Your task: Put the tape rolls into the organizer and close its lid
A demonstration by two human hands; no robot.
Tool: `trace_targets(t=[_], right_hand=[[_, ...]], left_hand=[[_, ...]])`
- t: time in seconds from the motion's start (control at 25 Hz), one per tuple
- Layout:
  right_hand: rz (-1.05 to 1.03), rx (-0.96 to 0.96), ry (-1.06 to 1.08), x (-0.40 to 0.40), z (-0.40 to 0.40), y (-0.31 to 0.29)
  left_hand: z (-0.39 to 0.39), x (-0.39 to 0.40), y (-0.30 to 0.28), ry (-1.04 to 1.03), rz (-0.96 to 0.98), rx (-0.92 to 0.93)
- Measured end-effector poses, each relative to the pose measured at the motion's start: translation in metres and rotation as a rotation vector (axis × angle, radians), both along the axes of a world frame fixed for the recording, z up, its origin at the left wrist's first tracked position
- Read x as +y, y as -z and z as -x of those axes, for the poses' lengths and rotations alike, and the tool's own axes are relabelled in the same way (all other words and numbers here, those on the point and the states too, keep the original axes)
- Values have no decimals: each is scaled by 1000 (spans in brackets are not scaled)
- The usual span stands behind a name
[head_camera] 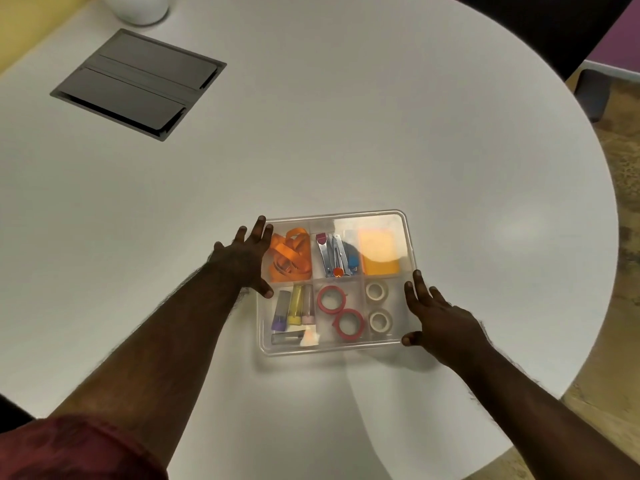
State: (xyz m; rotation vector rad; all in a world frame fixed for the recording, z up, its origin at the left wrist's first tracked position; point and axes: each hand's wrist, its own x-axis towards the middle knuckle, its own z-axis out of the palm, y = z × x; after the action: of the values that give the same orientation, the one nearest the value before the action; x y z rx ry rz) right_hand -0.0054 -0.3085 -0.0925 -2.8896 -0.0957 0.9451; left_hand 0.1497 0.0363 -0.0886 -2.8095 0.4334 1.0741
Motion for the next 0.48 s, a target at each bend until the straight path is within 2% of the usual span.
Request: trace_targets(t=[0.2,0.32,0.4,0.48], right_hand=[[26,31,21,7,-2,-3],[44,27,13,10,-2,-9],[58,-3,34,10,0,-17],[104,-106,25,15,-2,-33]], left_hand=[[2,-7,-8,19,-67,-51],[14,-15,-17,99,-139,-105],[22,-19,-29,150,-134,-133],[36,-20,-47,173,-95,-254]])
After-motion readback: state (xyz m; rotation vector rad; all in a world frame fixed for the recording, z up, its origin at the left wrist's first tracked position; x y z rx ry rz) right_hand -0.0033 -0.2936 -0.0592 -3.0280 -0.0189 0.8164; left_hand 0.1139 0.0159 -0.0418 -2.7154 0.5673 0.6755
